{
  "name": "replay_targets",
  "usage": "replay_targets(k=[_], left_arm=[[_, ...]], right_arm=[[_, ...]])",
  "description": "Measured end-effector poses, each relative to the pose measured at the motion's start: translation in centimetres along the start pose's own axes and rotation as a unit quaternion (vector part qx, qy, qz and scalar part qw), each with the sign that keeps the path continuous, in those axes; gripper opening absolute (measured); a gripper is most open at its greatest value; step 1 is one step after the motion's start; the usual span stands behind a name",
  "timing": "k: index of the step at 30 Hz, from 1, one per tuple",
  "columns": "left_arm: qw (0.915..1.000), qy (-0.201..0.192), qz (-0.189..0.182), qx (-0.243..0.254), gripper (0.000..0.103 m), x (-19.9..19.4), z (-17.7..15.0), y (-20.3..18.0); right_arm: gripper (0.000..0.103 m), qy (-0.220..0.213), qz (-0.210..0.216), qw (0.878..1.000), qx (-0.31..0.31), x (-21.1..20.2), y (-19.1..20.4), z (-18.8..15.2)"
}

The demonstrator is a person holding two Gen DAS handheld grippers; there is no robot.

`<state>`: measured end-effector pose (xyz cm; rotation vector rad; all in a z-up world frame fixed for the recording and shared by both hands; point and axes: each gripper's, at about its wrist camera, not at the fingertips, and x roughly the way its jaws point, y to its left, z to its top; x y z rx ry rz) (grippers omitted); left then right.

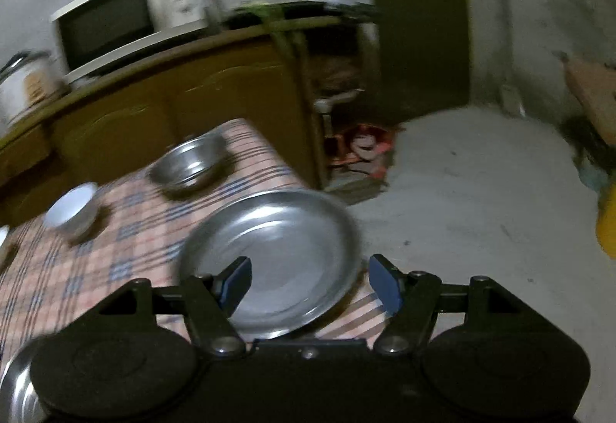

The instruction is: Organize plates and bowls

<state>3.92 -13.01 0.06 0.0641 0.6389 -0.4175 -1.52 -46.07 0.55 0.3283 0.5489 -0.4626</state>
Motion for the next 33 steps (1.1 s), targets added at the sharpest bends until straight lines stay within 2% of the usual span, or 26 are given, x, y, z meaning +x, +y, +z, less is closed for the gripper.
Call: replay_targets(k=[4, 8, 10, 14, 18, 29, 32, 33], left_arm=[[0.9999, 0.013, -0.002, 0.01, 0.094, 2.6, 1.3, -1.7], [0.9993, 0.036, -0.012, 0.001, 0.094, 5.8, 2.4, -2.8], [0.9987, 0.048, -0.016, -0.007, 0.094, 7.5, 2.8, -3.2], [0.9972, 0.072, -0.02, -0.007, 0.094, 10.7, 3.5, -4.2], [0.9953, 0.094, -0.024, -0.008, 0.094, 13.9, 4.1, -5.3], [0.9913, 0.126, -0.036, 0.007, 0.093, 19.3, 4.6, -8.1], [0.9904, 0.132, -0.04, 0.007, 0.093, 20.4, 4.5, -8.5], [0.9909, 0.129, -0.038, 0.011, 0.093, 20.6, 4.4, -8.7]], right_arm=[[0.08, 0.019, -0.007, 0.999, 0.036, 2.7, -2.9, 1.2], [0.08, 0.038, 0.008, 0.998, 0.046, 4.8, -4.8, 2.0], [0.08, 0.05, 0.0, 0.998, 0.041, 5.6, -5.1, 2.1], [0.08, 0.083, 0.013, 0.996, 0.043, 7.5, -5.5, 2.2], [0.08, 0.093, 0.008, 0.995, 0.044, 8.7, -5.8, 2.5], [0.079, 0.136, 0.02, 0.989, 0.062, 11.6, -6.2, 2.5], [0.073, 0.144, 0.029, 0.987, 0.071, 12.2, -6.5, 2.4], [0.067, 0.146, 0.033, 0.986, 0.074, 12.4, -6.6, 2.3]])
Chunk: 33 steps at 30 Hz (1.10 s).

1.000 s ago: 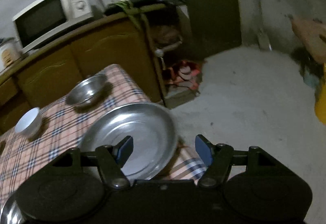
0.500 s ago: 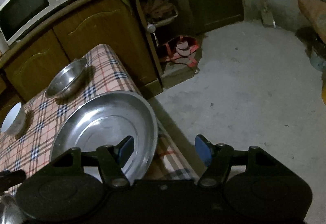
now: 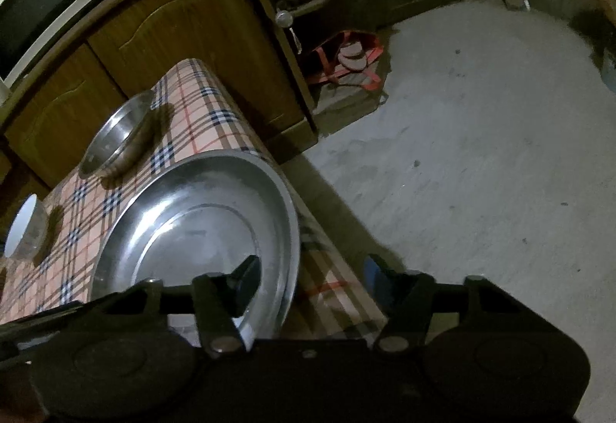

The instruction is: Organize plates and bowls

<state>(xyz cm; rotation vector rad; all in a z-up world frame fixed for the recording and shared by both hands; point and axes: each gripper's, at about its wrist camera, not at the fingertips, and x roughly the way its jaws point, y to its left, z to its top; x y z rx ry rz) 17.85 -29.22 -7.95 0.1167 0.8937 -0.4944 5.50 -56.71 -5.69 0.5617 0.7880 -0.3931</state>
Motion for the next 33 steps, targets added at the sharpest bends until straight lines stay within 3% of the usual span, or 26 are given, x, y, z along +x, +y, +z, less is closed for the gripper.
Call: replay_targets(k=[2, 3, 5, 6, 13, 27, 33], left_arm=[[0.9998, -0.009, 0.01, 0.015, 0.082, 0.1, 0.0, -0.5], [0.9995, -0.016, 0.013, 0.025, 0.072, 0.1, 0.0, -0.8], [0.9987, -0.02, 0.013, 0.045, 0.038, -0.1, 0.0, -1.4], [0.9985, -0.017, 0.003, 0.052, 0.036, -0.2, 0.1, -1.7], [0.9986, -0.023, 0.007, 0.047, 0.028, -1.4, 0.0, -1.7], [0.9921, -0.081, 0.025, 0.092, 0.028, -7.2, -0.8, -3.5], [0.9907, -0.101, 0.029, 0.087, 0.028, -10.0, -1.7, -2.8]], right_arm=[[0.052, 0.004, 0.007, 1.0, -0.003, 0.4, 0.2, 0.0], [0.048, 0.007, 0.009, 1.0, -0.007, 0.6, 0.4, -0.1], [0.041, 0.003, 0.006, 1.0, -0.027, 0.5, 1.2, -0.2], [0.031, 0.0, 0.006, 0.999, -0.038, 0.4, 1.6, -0.3], [0.025, -0.021, -0.008, 0.997, -0.07, -0.7, 2.7, -0.6], [0.025, -0.078, 0.014, 0.995, -0.06, -5.6, 2.5, -1.7], [0.025, -0.094, 0.027, 0.993, -0.061, -7.9, 3.5, -3.2]])
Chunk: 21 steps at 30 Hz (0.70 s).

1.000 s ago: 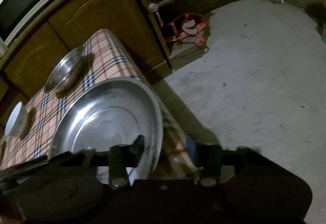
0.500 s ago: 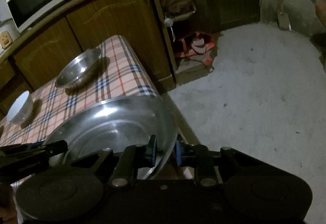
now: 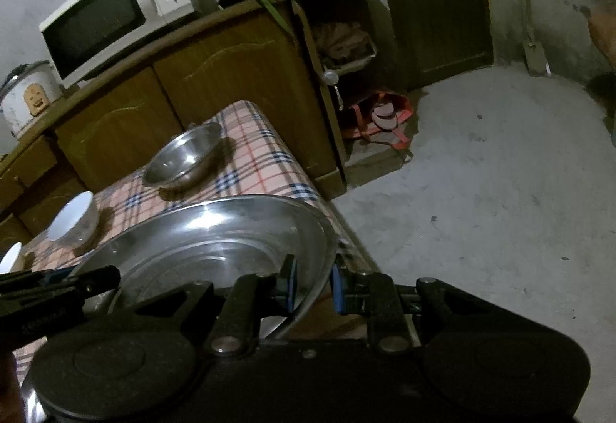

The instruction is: Organize plates and bowls

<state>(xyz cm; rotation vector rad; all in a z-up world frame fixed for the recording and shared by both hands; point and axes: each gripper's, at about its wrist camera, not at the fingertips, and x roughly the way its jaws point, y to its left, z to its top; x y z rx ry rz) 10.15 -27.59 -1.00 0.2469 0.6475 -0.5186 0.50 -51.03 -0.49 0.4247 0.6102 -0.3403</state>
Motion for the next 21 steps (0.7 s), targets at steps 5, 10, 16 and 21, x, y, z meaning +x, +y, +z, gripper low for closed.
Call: replay_targets(k=[5, 10, 16, 21], left_arm=[[0.9999, -0.013, 0.003, 0.001, 0.028, -2.4, -0.5, 0.5], [0.9996, -0.025, 0.008, 0.006, 0.028, -4.6, -1.2, 0.6], [0.9992, -0.037, 0.013, 0.005, 0.028, -6.8, -1.9, 0.9], [0.9982, -0.056, 0.021, 0.005, 0.028, -9.0, -2.4, 1.1]], right_arm=[[0.025, -0.016, 0.006, 1.0, 0.007, -2.1, 1.1, -1.2], [0.025, -0.026, 0.009, 0.999, 0.016, -4.1, 2.0, -2.3], [0.025, -0.041, 0.009, 0.999, 0.018, -7.0, 3.1, -3.4], [0.025, -0.042, 0.008, 0.999, 0.007, -8.6, 4.2, -4.0]])
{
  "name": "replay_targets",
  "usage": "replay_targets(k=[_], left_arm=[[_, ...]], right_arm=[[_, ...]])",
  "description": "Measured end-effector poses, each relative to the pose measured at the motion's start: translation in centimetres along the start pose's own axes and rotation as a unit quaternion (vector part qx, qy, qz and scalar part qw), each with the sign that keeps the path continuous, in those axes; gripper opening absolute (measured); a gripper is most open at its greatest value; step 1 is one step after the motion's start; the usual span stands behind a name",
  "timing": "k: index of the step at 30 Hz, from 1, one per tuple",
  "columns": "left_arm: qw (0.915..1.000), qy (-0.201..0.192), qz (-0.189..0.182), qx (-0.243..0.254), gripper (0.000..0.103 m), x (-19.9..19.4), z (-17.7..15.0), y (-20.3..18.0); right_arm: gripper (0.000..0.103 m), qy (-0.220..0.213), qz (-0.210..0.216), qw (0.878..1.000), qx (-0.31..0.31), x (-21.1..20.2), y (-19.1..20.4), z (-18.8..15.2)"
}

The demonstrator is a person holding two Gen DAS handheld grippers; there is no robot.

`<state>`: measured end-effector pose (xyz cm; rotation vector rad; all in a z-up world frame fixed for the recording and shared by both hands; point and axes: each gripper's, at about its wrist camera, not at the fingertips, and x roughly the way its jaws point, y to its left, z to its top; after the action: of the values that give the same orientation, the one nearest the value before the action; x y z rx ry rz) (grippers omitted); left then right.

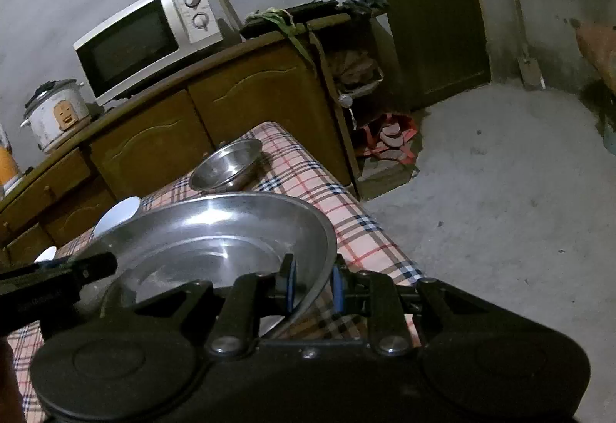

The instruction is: Organize plates and bowls

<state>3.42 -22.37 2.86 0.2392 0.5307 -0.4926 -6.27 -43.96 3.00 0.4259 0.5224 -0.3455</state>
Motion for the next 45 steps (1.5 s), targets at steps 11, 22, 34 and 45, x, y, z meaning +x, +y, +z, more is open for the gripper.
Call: replay_targets(k=[11, 22, 34, 45], left_arm=[[0.9994, -0.022, 0.014, -0.021, 0.029, -3.9, -0.9, 1.9], [0.9981, -0.039, 0.026, -0.04, 0.029, -6.6, -2.1, 3.7], [0.9965, -0.051, 0.041, -0.052, 0.029, -8.5, -3.1, 4.9], [0.9952, -0.055, 0.051, -0.062, 0.03, -9.5, -3.6, 5.9]], right_arm=[[0.025, -0.011, 0.014, 0.999, -0.034, -3.4, 3.3, -0.8], [0.025, -0.015, 0.028, 0.998, -0.06, -5.3, 6.1, -1.9], [0.026, -0.015, 0.047, 0.996, -0.081, -6.4, 8.2, -2.7], [0.026, -0.009, 0.059, 0.994, -0.09, -6.4, 9.4, -3.2]])
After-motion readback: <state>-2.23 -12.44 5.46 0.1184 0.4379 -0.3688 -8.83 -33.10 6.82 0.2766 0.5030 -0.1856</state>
